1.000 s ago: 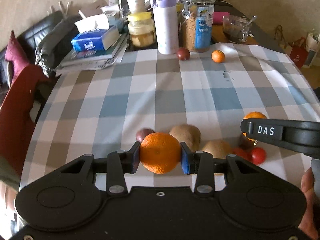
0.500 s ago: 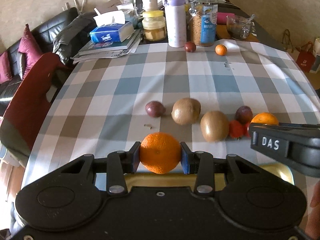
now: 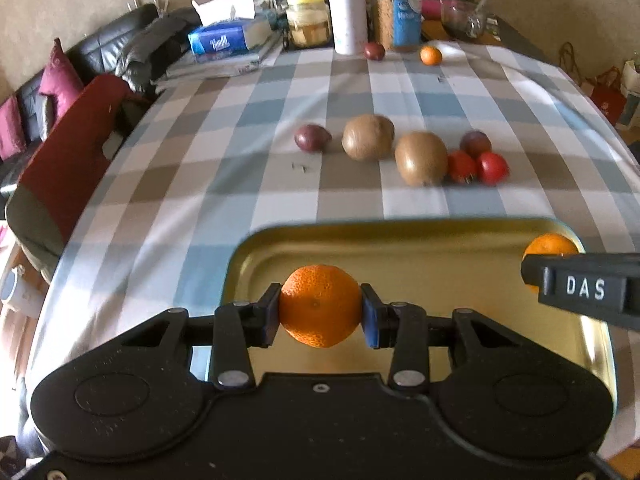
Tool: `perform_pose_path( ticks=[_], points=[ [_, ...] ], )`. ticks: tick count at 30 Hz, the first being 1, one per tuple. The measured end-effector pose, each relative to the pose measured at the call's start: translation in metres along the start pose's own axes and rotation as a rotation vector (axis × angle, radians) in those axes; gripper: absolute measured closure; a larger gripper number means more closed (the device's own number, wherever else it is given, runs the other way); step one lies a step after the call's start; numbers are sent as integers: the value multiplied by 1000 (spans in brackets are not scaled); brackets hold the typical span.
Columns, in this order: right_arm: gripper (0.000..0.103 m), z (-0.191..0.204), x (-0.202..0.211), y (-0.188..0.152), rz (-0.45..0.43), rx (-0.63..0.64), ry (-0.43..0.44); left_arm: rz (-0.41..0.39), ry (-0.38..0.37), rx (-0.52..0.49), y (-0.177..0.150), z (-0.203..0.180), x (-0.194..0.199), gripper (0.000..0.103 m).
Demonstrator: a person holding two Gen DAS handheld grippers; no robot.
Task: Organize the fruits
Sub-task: 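Carry both held mandarins over the gold tray, then open the left gripper over the tray while the right gripper releases its mandarin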
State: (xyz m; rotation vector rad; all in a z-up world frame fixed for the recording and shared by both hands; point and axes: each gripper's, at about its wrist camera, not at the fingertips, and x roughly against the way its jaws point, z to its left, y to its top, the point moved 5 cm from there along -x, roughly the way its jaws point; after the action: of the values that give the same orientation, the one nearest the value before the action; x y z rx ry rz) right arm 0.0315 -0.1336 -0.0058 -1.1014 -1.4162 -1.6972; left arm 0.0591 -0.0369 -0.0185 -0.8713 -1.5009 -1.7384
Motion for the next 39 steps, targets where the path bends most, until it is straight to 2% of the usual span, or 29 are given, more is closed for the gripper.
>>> perform_pose_path(
  ticks=[11,17,24,31,39],
  points=[
    [62,-17,25,-50,66,3,16,67,-114,-83,-36,-26,28,55],
    [62,-27,32,-63,90,4,11,101,-119,-110,-52,-31,27,54],
    [61,-29,42,-47,17,1,2,43,-94,-102,-35,-27,27,54],
    [61,-33,35,-41,35,-12,-14,-9,-66,-101,-24,-18,29,54],
    [61,-35,34,-44,101,-54,19,32,-84,-116,-26,-21,24,53]
  ],
)
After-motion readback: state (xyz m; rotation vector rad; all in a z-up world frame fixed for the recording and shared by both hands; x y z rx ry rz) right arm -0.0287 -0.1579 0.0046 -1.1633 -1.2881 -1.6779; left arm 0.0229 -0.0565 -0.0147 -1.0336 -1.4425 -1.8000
